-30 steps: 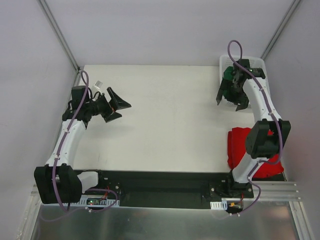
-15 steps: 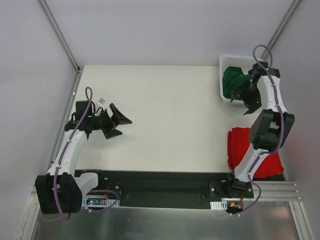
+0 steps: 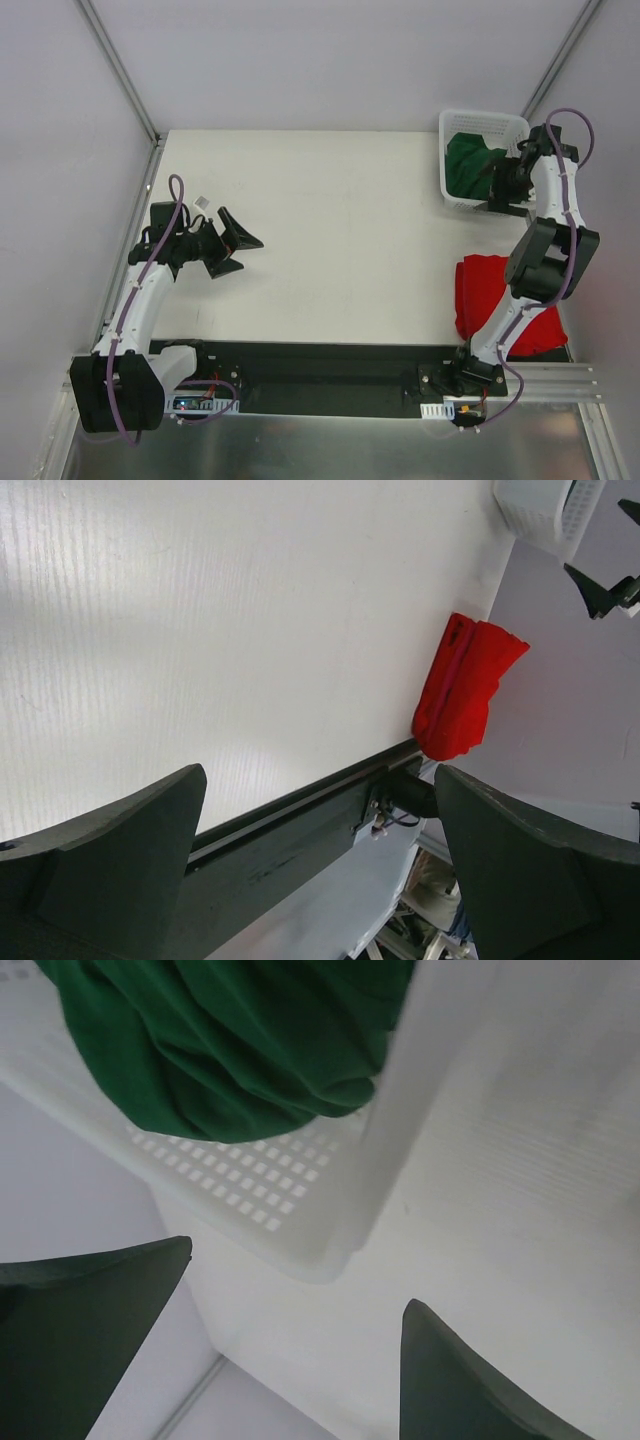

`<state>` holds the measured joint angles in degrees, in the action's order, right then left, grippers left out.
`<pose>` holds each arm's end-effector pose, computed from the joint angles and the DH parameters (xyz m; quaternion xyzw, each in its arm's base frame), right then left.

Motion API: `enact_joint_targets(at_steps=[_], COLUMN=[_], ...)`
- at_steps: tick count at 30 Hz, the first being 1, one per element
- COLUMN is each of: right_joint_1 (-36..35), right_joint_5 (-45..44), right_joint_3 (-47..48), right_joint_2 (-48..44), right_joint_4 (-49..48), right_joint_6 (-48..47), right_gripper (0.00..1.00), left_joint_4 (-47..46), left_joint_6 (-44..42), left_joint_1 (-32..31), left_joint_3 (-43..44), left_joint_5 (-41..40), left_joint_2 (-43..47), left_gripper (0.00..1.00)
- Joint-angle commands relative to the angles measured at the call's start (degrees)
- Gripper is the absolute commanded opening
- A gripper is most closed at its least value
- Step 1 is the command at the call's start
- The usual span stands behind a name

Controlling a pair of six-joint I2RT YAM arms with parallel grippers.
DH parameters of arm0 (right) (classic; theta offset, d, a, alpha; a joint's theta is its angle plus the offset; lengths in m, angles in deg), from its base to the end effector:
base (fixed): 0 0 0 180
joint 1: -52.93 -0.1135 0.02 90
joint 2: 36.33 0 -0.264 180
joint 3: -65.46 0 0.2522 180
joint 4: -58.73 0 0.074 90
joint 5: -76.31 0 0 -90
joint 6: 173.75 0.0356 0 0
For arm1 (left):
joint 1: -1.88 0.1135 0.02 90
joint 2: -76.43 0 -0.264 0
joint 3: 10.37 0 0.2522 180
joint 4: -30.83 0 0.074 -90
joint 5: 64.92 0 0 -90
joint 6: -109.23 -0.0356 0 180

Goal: Fold and stack the t-shirts

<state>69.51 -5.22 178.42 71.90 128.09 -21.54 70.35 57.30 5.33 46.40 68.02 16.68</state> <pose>0.3856 -0.1093 0.2864 0.6049 0.7622 0.1513 0.1739 0.2137 -0.0114 0.2608 -0.1641 0.8487 -0.4314 0.2581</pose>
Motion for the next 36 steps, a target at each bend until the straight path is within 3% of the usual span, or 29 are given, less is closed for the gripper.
enact_joint_targets(at_steps=[1,17,18,21,22,23,24,29,36], right_joint_1=[0.2,-1.4,-1.3,-1.4,-1.6,-1.9,-2.2,-7.8,-19.5], right_joint_5=[2.5,0.3,0.3,0.0,-0.6,-0.9,-1.0,-1.6,-3.6], right_joint_3=[4.2,9.0,9.4,11.2,11.6,13.1,14.1,21.2,1.2], right_joint_2=[2.3,13.4,14.8,16.2,17.1,17.5,18.0,21.7,9.9], right_joint_4=[-1.3,3.6,4.3,4.4,5.0,5.7,6.8,14.1,11.1], right_joint_6=[8.8,2.0,1.4,-1.9,-2.8,-5.0,-6.7,-20.4,-29.9], right_gripper=[0.96,0.99,0.96,0.57,0.23,0.09,0.01,0.01,0.01], left_joint_4=[0.1,0.0,0.1,0.0,0.0,0.0,-0.1,-0.9,-3.5], left_joint_6=[-0.8,-0.4,-0.5,-0.7,-0.8,-0.9,-0.8,-1.0,-0.6], left_joint_1=[0.1,0.1,0.1,0.1,0.2,0.1,0.1,0.1,0.1], left_joint_3=[-0.7,-0.6,-0.6,-0.8,-0.8,-0.9,-0.9,-0.8,-0.1], left_joint_5=[-0.6,-2.6,-2.7,-3.1,-3.2,-3.1,-3.3,-3.4,-2.5], left_joint_2=[1.6,1.9,2.0,2.0,2.1,2.0,1.9,1.0,-1.1], left_gripper=[0.99,0.99,0.99,0.99,0.99,0.99,0.99,0.99,0.99])
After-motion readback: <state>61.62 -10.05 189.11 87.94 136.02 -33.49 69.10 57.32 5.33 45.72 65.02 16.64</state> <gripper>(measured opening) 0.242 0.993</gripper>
